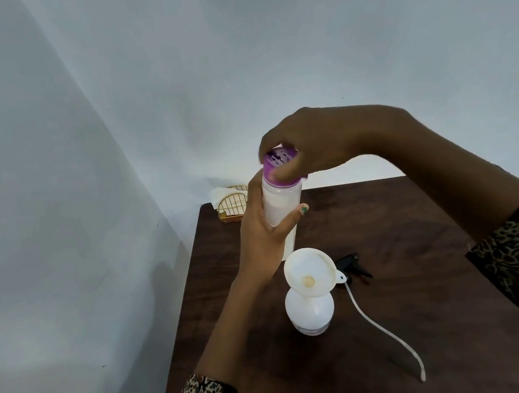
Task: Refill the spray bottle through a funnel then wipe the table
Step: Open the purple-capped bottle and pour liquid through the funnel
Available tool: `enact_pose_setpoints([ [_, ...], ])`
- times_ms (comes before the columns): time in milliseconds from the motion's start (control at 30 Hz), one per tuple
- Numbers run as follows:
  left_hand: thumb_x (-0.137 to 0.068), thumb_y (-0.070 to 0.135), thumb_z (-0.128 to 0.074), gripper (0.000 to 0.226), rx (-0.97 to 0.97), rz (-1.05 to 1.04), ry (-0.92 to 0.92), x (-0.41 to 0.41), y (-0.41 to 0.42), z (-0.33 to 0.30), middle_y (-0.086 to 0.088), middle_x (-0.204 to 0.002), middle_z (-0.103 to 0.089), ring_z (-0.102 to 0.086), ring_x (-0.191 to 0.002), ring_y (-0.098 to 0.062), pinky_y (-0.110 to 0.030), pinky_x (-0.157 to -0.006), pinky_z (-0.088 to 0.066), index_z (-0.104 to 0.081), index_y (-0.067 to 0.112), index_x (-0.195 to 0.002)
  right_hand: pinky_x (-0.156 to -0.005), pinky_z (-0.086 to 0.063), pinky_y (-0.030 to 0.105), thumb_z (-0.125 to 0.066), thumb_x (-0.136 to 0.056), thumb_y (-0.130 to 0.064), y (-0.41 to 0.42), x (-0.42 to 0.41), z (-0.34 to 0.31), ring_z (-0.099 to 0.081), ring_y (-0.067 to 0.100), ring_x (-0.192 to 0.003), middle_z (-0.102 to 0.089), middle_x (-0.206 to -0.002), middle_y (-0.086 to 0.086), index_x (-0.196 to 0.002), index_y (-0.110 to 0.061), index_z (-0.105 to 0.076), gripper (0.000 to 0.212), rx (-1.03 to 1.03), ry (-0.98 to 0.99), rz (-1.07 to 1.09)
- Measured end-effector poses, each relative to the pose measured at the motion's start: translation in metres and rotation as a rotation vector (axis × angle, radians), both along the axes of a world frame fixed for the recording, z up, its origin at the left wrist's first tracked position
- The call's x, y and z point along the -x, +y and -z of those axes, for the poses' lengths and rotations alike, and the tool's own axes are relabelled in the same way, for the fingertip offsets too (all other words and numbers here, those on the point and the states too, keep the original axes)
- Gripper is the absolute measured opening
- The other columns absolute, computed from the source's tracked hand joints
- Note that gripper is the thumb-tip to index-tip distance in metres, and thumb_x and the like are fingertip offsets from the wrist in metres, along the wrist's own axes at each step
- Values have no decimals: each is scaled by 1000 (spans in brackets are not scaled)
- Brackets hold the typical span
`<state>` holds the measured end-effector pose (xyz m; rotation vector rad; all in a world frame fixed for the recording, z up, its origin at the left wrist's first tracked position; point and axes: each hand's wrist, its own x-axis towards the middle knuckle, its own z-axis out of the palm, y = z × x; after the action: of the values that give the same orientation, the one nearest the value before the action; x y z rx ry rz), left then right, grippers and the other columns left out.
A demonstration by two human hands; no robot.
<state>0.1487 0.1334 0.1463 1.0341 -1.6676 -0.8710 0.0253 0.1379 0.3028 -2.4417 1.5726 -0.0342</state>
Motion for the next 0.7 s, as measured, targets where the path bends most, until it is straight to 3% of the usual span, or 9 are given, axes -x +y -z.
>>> enact_pose_setpoints([
  [67,-79,23,-73,66,-5,0,6,0,2,-2,29,-117,-43,-46,-100,23,5,-77,-38,-29,45,-122,-87,-49,30,-62,-84,-19,4,1,-8,-51,15,-107,-56,-118,-5,-118,-25,-62,35,-64,8,-112],
  [100,-79,23,-73,67,-8,4,15,0,1,-1,30,-117,-42,-45,-101,24,4,-78,-39,-30,44,-125,-95,-47,33,-65,-83,-21,5,1,-10,-49,15,-115,-54,-124,-6,-117,-28,-62,35,-90,-27,-142],
  [167,-79,24,-73,67,-13,10,12,1,0,0,28,-118,-43,-49,-103,16,2,-81,-42,-33,33,-132,-102,-40,30,-66,-81,-45,7,-3,-10,-41,12,-127,-47,-137,-8,-121,-34,-58,43,-58,-117,-125],
  [233,-80,26,-71,66,-34,2,3,2,1,-2,26,-118,-41,-48,-99,11,7,-77,-38,-30,33,-131,-100,-38,33,-53,-76,-67,2,-7,-5,-40,17,-129,-44,-141,-5,-131,-33,-49,65,58,-65,7],
  [300,-81,26,-70,65,-36,-10,12,4,1,-4,22,-120,-41,-47,-99,9,8,-76,-36,-28,36,-129,-91,-44,37,-46,-76,-72,-3,-10,1,-50,25,-118,-51,-134,2,-131,-26,-48,72,149,78,136],
  [367,-80,24,-72,58,-3,-31,4,4,-2,-5,16,-120,-43,-49,-101,4,5,-79,-38,-32,41,-118,-74,-44,33,-50,-80,-66,-8,-11,10,-56,25,-98,-60,-116,6,-119,-19,-54,61,206,122,126],
  [433,-76,23,-75,56,18,-37,12,6,-6,-5,11,-116,-47,-52,-99,-2,2,-78,-41,-34,40,-111,-67,-39,29,-58,-84,-51,-11,-13,16,-55,24,-89,-62,-106,6,-110,-16,-56,45,220,43,62],
  [600,-77,13,-75,74,-33,-62,13,8,-14,-7,12,-114,-45,-50,-91,3,6,-71,-38,-31,14,-137,-82,-51,34,-66,-80,-18,-6,-14,4,-51,18,-102,-55,-110,-3,-110,-18,-61,30,60,-49,-89],
  [700,-77,12,-74,65,-25,-84,-17,11,-19,-6,16,-104,-47,-53,-88,0,6,-67,-38,-39,15,-131,-90,-50,35,-70,-79,-34,-5,-13,1,-50,18,-112,-52,-123,-2,-113,-22,-60,37,38,-127,-88],
])
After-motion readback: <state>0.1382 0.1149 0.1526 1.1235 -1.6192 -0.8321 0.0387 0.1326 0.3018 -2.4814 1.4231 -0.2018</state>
